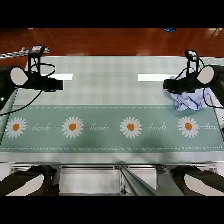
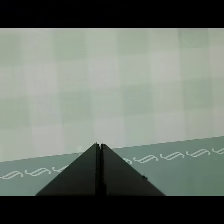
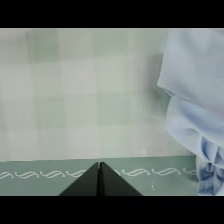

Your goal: Fold the shirts.

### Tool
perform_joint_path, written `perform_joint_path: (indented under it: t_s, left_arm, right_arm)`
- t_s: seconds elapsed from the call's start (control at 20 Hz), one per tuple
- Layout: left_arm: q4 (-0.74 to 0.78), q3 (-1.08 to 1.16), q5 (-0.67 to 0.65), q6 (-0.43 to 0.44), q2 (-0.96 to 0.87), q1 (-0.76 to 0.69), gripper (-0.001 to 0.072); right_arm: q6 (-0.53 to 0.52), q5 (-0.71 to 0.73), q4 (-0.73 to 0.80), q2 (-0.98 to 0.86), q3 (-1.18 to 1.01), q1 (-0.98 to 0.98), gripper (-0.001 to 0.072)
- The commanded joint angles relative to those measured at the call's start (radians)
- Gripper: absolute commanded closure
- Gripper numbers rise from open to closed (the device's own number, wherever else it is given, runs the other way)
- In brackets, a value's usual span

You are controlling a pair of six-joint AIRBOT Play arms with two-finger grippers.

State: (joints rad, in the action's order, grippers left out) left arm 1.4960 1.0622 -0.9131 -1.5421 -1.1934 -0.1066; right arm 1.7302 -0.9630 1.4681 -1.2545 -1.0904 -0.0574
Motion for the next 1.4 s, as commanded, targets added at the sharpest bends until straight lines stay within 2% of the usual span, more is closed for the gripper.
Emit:
perform_joint_path:
  t_s: [0.0, 0.65, 0.95, 1.0, 1.05, 1.1, 1.15, 1.2, 1.25, 1.35]
  left_arm:
    - [0.000, 0.000, 0.000, 0.000, -0.001, 0.000, 0.0688]
    - [-0.008, 0.000, 0.019, -0.001, -0.001, 0.000, 0.0687]
    - [-0.011, 0.000, 0.123, 0.000, -0.001, 0.000, 0.0688]
    - [-0.011, 0.000, 0.152, 0.000, -0.001, 0.000, 0.0687]
    - [-0.010, 0.000, 0.175, 0.000, -0.001, 0.000, 0.0684]
    - [-0.010, 0.000, 0.196, 0.000, -0.002, 0.000, 0.0648]
    - [-0.010, 0.000, 0.224, 0.000, -0.008, 0.000, 0.0531]
    - [-0.010, 0.000, 0.241, -0.001, -0.018, 0.000, 0.0268]
    - [-0.008, 0.000, 0.245, -0.004, -0.029, 0.001, 0.0200]
    - [-0.006, 0.000, 0.227, -0.004, -0.048, 0.013, 0.0200]
  right_arm:
    - [0.000, 0.000, 0.000, -0.001, 0.000, 0.000, 0.0692]
    - [0.001, 0.001, 0.000, -0.001, 0.000, 0.000, 0.0692]
    - [0.000, 0.157, 0.024, -0.001, 0.000, 0.000, 0.0690]
    - [0.000, 0.207, 0.054, 0.000, 0.000, 0.000, 0.0646]
    - [0.001, 0.263, 0.112, -0.001, 0.000, 0.000, 0.0408]
    - [0.010, 0.310, 0.187, -0.001, -0.001, 0.001, 0.0297]
    - [0.065, 0.328, 0.286, -0.001, -0.004, 0.008, 0.0298]
    - [0.155, 0.321, 0.394, -0.001, -0.007, 0.026, 0.0297]
    - [0.231, 0.296, 0.470, -0.001, -0.007, 0.054, 0.0297]
    - [0.273, 0.233, 0.505, -0.004, -0.006, 0.145, 0.0298]
